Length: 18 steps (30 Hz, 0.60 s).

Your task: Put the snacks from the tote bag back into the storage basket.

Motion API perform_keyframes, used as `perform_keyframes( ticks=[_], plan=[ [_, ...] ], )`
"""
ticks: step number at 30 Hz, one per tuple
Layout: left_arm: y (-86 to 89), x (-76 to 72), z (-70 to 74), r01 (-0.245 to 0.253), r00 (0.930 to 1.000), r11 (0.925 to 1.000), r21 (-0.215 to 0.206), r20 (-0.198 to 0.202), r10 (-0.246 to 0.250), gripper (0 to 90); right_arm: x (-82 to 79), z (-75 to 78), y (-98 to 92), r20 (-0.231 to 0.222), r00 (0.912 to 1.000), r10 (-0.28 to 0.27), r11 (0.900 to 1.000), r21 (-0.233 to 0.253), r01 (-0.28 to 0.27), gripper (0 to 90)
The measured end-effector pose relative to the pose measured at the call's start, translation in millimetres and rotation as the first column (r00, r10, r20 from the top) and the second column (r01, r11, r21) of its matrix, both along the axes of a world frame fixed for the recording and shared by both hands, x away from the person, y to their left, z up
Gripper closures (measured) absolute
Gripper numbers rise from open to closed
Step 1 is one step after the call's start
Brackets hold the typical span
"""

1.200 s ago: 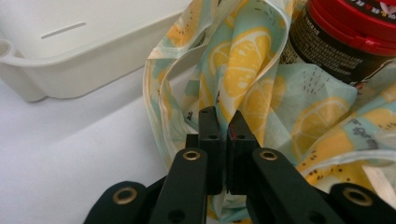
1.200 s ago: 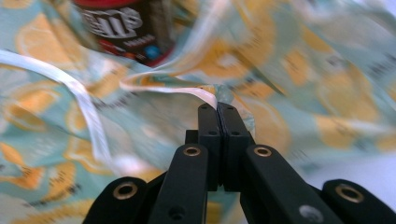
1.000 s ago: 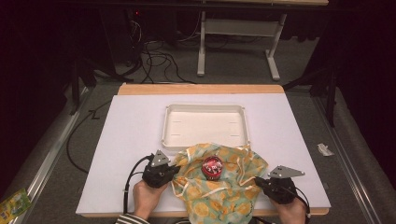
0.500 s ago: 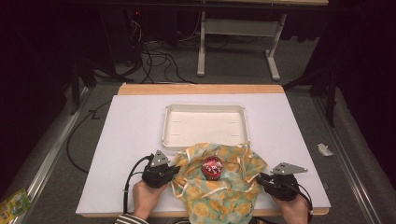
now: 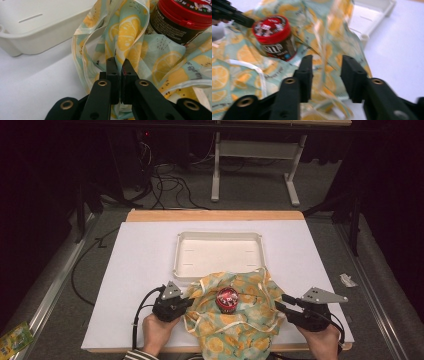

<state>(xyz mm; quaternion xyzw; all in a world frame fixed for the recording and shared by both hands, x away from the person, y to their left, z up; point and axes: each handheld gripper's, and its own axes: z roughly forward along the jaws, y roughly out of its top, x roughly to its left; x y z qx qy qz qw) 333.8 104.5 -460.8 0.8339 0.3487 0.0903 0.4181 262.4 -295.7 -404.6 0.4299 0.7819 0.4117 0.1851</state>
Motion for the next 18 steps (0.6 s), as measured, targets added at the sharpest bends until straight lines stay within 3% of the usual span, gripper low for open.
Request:
perform_keyframes(
  ticks=[4, 9, 14, 18],
  plan=[
    [-1.5, -0.3, 1.0, 0.002, 1.0, 0.9999, -0.013, -0.001, -0.002, 87.6, 5.3, 3.2, 18.0, 0.004, 0.998, 0.063, 0.997, -0.035, -0.063, 79.3],
    [-0.8, -1.0, 2.2, 0.003, 1.0, 0.9999, -0.013, 0.001, -0.003, 87.5, 23.4, -10.8, 44.4, -0.039, 0.9929, 0.113, 0.99, -0.082, -0.116, 86.2],
    [2.5, -1.6, 4.0, -0.003, 1.0, 0.9999, -0.013, 0.003, 0.003, 87.5, 48.2, -29.9, 52.0, -0.08, 0.9945, 0.068, 0.987, -0.143, -0.079, 87.7],
    [3.6, -0.8, 3.1, -0.007, 1.0, 0.9999, -0.008, 0.006, 0.007, 87.4, 58.6, -38.0, 40.3, -0.101, 0.9948, 0.008, 0.989, -0.147, -0.023, 87.7]
  ],
)
